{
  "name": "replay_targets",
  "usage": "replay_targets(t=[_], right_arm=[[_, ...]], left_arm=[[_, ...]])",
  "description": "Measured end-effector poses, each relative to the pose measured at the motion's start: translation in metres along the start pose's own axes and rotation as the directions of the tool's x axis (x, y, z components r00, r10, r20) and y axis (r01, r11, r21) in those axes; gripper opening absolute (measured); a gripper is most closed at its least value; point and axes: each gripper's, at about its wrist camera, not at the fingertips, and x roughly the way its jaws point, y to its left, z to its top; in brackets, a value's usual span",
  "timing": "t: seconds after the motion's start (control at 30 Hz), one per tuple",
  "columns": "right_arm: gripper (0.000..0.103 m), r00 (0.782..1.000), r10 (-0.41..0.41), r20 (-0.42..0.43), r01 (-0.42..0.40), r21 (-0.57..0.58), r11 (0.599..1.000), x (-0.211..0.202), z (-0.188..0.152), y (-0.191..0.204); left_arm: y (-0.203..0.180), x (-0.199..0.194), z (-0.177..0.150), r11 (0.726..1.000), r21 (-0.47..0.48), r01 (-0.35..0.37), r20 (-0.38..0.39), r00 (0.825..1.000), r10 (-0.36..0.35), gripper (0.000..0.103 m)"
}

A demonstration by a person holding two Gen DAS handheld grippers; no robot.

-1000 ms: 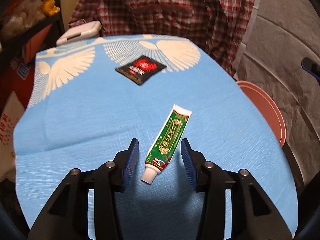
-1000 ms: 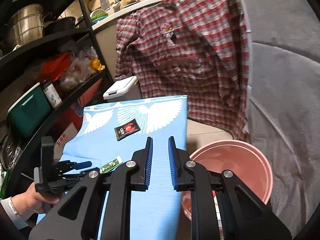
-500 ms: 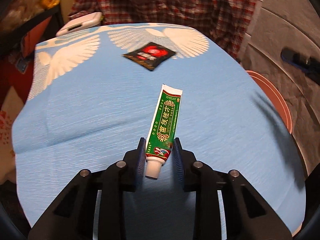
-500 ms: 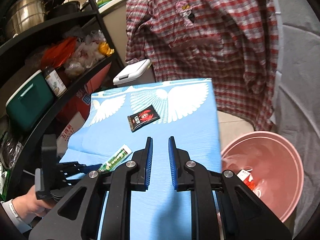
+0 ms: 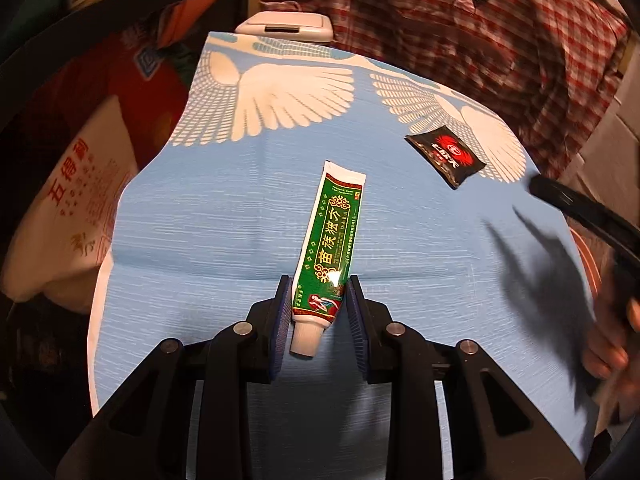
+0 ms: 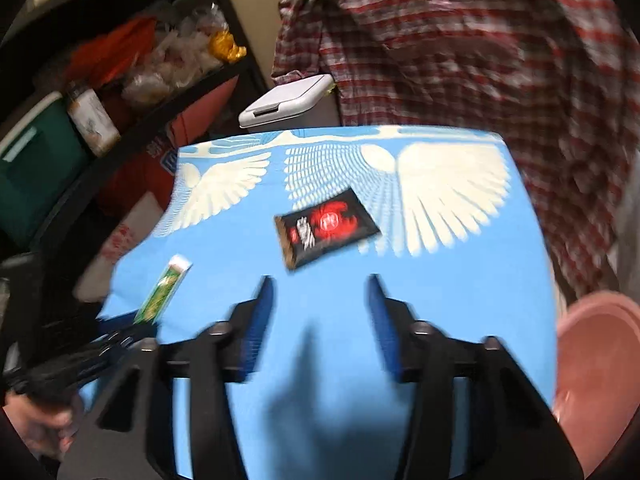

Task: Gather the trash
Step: 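Move the left tool to the green toothpaste tube while the right tool reaches the black sachet, then close the left tool on the toothpaste tube while the right tool grasps the black sachet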

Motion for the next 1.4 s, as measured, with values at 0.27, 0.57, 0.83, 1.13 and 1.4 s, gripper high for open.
replay_targets(t=[0.27, 0.57, 0.83, 1.13, 1.4], right_arm=[[0.085, 0.991, -0.091, -0.096, 0.077, -0.138, 0.987, 0.072, 0.036, 0.017], [0.09, 0.976, -0.118, -0.183, 0.075, -0.226, 0.971, 0.099, 0.029, 0.026], [0.073, 0.976, -0.145, -0.162, 0.107, -0.224, 0.969, 0.095, 0.03, 0.028], [0.021, 0.98, -0.136, -0.143, 0.091, -0.286, 0.954, 0.084, 0.022, 0.045], [0.006, 0.985, -0.112, -0.129, 0.074, -0.265, 0.961, 0.064, 0.023, 0.04]], left_arm=[[0.006, 0.001, 0.004, 1.0, -0.015, 0.012, -0.007, 1.0, -0.012, 0.02], [0.005, -0.003, 0.005, 0.999, -0.009, 0.045, -0.002, 0.999, -0.045, 0.015], [0.0, 0.001, 0.006, 0.999, 0.029, 0.032, 0.007, 0.999, -0.032, 0.049], [-0.003, 0.006, 0.004, 0.998, 0.058, -0.001, -0.024, 1.0, 0.003, 0.026], [-0.004, 0.002, 0.004, 0.999, 0.053, 0.003, -0.014, 1.0, -0.003, 0.025]])
